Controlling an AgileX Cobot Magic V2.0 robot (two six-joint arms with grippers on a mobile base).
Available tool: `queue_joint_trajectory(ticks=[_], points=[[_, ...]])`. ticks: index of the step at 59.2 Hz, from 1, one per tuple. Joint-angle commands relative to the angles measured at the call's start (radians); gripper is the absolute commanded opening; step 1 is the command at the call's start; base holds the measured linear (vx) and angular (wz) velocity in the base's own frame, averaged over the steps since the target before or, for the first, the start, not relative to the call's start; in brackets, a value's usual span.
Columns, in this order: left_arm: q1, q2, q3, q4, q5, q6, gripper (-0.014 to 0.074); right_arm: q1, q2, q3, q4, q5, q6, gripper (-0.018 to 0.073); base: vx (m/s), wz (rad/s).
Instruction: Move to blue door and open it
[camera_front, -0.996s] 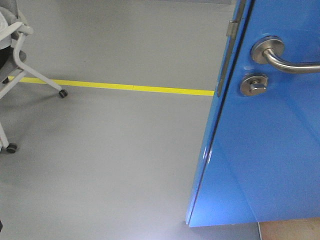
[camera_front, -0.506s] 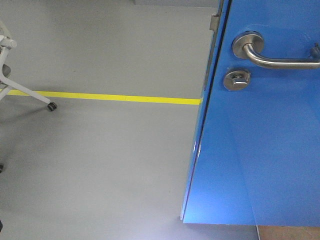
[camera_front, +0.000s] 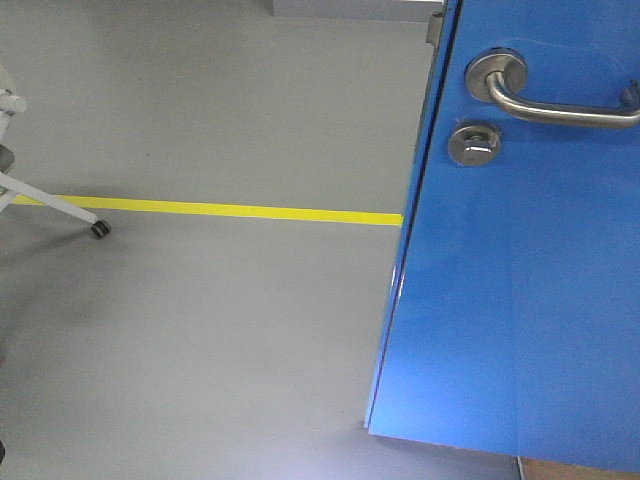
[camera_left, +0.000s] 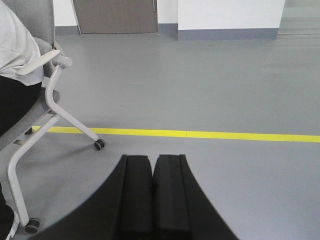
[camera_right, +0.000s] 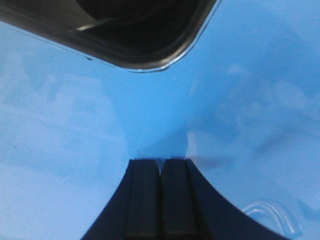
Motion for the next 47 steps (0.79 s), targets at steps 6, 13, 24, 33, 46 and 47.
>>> queue_joint_trajectory(ticks=[6, 13, 24, 33, 46, 47], points=[[-0.001, -0.017, -0.032, 0.001, -0.080, -0.004, 0.0071, -0.002, -0.017, -0.029, 0.039, -0.052, -0.010, -0.0004, 0.09, -0.01], [-0.001, -0.017, -0.032, 0.001, -0.080, -0.004, 0.0071, -0.002, -0.017, -0.029, 0.039, -0.052, -0.010, -0.0004, 0.06, 0.00], [-0.001, -0.017, -0.032, 0.001, -0.080, -0.004, 0.0071, -0.002, -0.017, -0.029, 0.039, -0.052, -0.010, -0.0004, 0.03, 0.00], [-0.001, -0.017, -0.032, 0.001, -0.080, -0.004, 0.0071, -0.002, -0.017, -0.029, 0.039, -0.052, -0.010, -0.0004, 0.00, 0.00], [-0.001, -0.017, -0.032, 0.001, -0.080, -0.004, 0.0071, -0.002, -0.017, -0.029, 0.036, -0.051, -0.010, -0.0004, 0.00, 0.00], [-0.001, -0.017, -0.032, 0.001, -0.080, -0.004, 0.0071, -0.002, -0.017, -0.029, 0.034, -0.051, -0.010, -0.0004, 0.00, 0.00]])
